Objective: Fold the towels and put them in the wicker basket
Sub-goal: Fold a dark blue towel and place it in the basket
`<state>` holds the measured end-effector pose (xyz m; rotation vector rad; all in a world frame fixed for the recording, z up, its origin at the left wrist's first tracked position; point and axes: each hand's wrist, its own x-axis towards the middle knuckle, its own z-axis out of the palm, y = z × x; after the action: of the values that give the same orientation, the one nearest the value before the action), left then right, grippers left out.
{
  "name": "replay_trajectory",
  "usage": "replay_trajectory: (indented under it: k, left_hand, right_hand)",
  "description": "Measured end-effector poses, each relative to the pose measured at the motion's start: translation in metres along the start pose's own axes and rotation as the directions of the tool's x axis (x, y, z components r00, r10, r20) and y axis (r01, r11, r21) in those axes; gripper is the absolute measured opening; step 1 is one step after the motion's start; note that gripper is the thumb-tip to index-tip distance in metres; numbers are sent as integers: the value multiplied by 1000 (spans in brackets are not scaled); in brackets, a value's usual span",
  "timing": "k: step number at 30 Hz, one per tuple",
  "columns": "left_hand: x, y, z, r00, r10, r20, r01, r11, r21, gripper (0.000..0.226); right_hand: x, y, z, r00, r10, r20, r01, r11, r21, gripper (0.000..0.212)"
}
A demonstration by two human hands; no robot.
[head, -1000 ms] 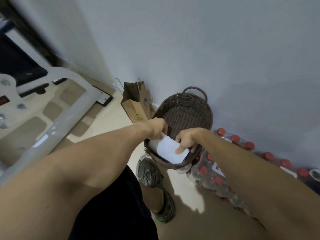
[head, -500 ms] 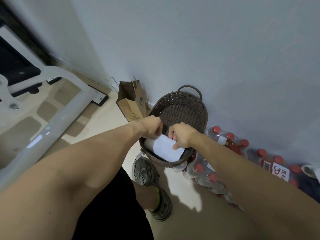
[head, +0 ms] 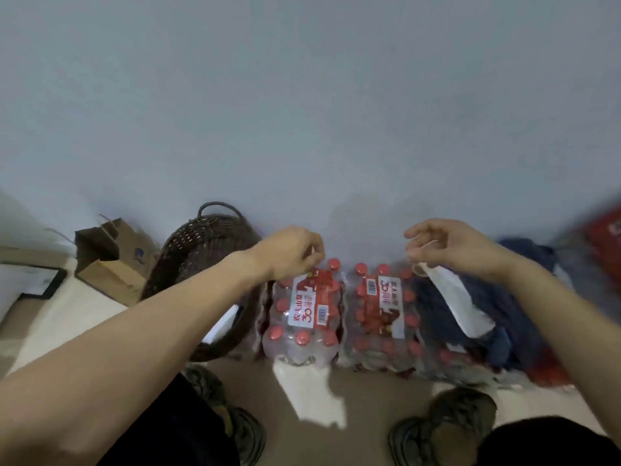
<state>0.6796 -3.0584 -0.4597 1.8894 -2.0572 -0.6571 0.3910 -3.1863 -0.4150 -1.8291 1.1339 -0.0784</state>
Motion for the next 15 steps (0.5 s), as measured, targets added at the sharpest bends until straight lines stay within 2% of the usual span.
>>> replay_trajectory:
  k: [3,5,7,8,9,12,15]
  left_hand:
    - [28,65,27,995,93,-45,-98,989,-112,13]
    - [48,107,48,991,133,-13,-133,975,-178,14]
    - [71,144,71,991,130,22,-120,960,-253,18]
    - [83,163,83,993,110,34,-94,946,-312,18]
    - [94,180,96,995,87,46,-64,928,-368,16]
    - [125,215,135,998,14,69,20,884,-468,15]
    - [144,229,165,990,-5,140,79,844,-531,44]
  right_hand:
    - [-34,44,-51,956,109,-272,-125,991,-43,21]
    - [-53,76,-74,843,163,-513,-267,954,-135,15]
    - [-67,108,-85,711,196,-675,-377,917,-131,13]
    - [-73,125,-87,679,219,-701,-409,906,-113,17]
    - [-76,142,-86,678,250,-691,-429,898,-97,25]
    - [-74,181,-73,749,353,-561,-441,897,-23,57]
    - [-68,199,-64,790,362,-496,-386,921,56,81]
